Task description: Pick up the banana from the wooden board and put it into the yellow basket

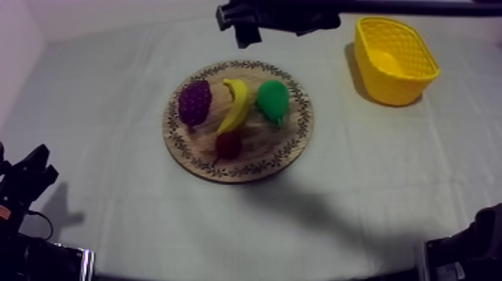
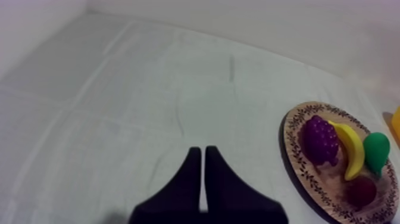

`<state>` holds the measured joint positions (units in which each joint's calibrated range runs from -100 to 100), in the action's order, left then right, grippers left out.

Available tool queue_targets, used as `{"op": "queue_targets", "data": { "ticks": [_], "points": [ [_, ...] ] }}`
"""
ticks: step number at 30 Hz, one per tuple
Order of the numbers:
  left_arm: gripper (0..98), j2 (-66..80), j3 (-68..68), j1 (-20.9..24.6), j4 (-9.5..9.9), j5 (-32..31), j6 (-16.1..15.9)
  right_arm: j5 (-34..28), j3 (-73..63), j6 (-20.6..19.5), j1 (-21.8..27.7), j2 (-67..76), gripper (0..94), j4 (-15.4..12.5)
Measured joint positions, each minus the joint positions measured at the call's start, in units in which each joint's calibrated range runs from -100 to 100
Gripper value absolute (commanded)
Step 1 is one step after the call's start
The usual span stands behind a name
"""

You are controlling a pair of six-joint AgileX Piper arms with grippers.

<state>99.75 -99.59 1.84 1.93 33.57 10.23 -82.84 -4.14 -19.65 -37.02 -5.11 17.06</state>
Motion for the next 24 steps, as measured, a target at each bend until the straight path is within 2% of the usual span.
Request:
{"op": "queue_targets", "data": {
  "ticks": [10,24],
  "points": [
    [0.0,0.0,0.0,0.0,0.0,0.0,0.0,1.1,-1.9,-1.5,0.0,-7.9,57.6,-1.8],
    [0.0,0.0,0.0,0.0,0.0,0.0,0.0,3.0,-10.8,-1.3,1.3,-24.0,56.7,-3.4]
  ]
}}
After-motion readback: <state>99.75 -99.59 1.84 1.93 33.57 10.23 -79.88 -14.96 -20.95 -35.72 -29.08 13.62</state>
